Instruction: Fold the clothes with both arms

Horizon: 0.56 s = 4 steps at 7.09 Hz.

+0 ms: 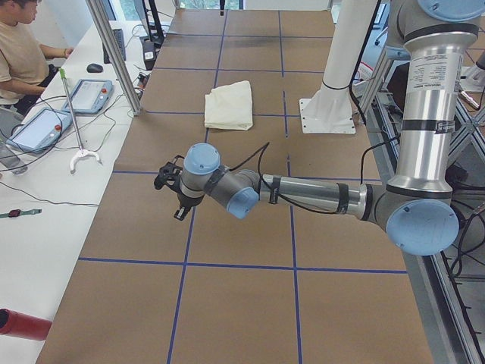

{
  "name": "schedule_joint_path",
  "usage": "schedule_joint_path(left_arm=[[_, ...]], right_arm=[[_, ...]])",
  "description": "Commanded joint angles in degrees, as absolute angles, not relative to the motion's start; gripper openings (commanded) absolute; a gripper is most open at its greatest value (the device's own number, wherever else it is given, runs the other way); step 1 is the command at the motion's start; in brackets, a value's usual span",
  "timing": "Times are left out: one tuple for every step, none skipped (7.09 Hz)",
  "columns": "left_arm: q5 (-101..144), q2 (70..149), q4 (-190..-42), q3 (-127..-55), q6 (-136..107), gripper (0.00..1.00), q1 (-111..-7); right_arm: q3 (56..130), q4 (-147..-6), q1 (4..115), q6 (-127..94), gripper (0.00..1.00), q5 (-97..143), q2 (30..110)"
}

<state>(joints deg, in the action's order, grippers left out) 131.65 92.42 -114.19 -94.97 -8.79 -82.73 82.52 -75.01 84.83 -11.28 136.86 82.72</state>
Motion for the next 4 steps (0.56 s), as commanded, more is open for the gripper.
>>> schedule_joint_path(left_arm=[[131.8, 92.4, -99.3, -99.7, 3.3, 0.64, -85.2], [131.8, 85.5, -99.8, -100.6, 5.3, 1.0, -84.9], [131.9, 84.6, -99.9, -98.0, 5.4, 1.0, -84.9], [132.0, 84.2, -100.3, -95.9, 5.6, 1.0, -85.6]], right_arm=[[82.6, -74.8, 85.1, -11.4, 1.0, 136.3, 83.8], [82.5, -74.9, 85.1, -11.7, 1.0, 135.7, 83.5], [82.8, -74.9, 85.1, -12.0, 1.0, 135.7, 83.7], [82.9, -74.9, 85.1, -12.1, 1.0, 135.8, 83.8]])
